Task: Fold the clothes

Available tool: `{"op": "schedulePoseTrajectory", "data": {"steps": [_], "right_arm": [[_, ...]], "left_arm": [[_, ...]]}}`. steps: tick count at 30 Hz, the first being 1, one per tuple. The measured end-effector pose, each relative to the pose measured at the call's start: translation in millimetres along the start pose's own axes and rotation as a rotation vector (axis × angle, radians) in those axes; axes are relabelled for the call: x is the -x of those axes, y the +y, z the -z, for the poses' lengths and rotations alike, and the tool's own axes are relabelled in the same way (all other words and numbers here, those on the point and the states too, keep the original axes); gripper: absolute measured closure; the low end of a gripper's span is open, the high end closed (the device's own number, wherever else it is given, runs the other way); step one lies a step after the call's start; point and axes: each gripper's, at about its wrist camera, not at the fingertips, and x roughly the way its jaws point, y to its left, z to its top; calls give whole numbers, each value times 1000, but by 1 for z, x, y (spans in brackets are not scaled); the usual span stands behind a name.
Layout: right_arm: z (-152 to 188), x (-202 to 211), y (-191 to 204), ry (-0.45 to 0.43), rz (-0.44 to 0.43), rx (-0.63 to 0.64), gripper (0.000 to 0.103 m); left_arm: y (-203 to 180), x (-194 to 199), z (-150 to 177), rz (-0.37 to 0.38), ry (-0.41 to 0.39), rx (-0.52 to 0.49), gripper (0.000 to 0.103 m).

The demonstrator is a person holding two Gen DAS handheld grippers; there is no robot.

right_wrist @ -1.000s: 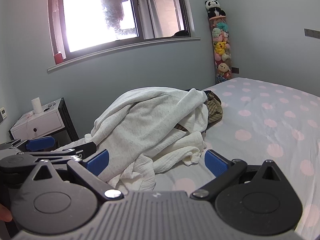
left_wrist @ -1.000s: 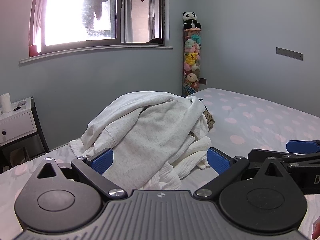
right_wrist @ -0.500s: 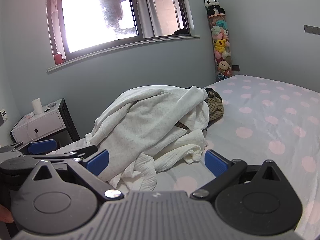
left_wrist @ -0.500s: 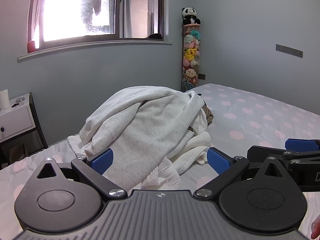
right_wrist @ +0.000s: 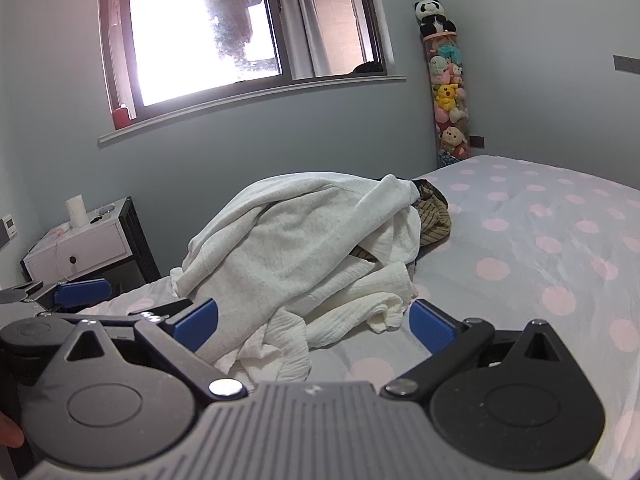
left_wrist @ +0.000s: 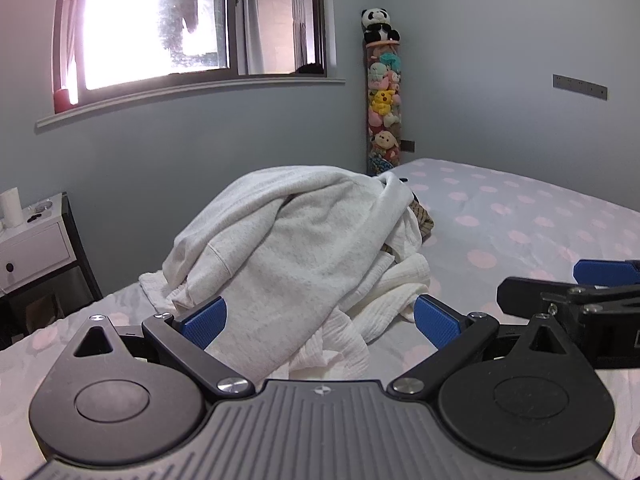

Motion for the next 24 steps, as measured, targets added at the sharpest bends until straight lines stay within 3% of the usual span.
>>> {"op": "schedulePoseTrajectory", "data": {"steps": [10, 17, 24], "right_arm": [[0, -23, -8, -16, 35, 35, 1], [-7, -51, -5, 20, 17, 81, 1], [-16, -83, -6, 49, -11, 88, 1]], "left_arm": [[7, -19, 6, 19, 27, 25, 1], [15, -36, 5, -25, 48, 28, 1], [14, -55, 1, -6, 76, 1, 1]]}}
